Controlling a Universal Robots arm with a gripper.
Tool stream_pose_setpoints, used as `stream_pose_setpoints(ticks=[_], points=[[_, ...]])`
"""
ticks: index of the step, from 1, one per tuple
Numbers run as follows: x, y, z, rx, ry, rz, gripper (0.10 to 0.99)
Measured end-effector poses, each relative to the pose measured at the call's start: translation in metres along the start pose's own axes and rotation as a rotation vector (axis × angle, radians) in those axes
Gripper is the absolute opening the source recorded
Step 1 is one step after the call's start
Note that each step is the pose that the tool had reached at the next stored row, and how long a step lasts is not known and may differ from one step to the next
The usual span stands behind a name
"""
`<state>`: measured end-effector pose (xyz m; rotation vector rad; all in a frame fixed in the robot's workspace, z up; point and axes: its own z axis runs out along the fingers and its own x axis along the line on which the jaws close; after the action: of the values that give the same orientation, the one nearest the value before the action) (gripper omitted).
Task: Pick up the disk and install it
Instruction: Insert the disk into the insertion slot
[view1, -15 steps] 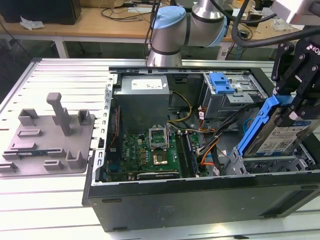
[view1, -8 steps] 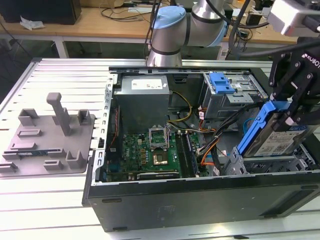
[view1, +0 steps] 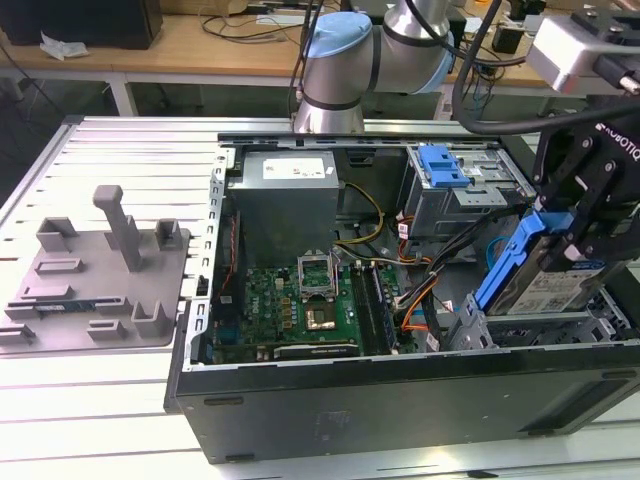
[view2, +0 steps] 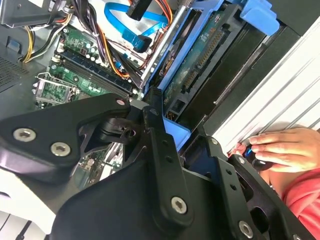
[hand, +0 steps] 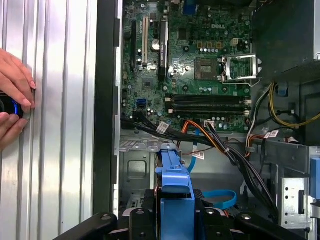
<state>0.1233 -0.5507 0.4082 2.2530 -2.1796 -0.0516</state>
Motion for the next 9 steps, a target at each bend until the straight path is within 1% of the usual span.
stream_pose_setpoints(ticks=[5,6,9], points=[[0.0001,0.0000,0.0010,0.000,0.0002,0.000,0.376],[0.0001,0.0000,0.0013,0.000,-0.0001,0.000,0.502],[0.0001,0.0000,0.0015,0.000,0.0000,0.000,0.502]])
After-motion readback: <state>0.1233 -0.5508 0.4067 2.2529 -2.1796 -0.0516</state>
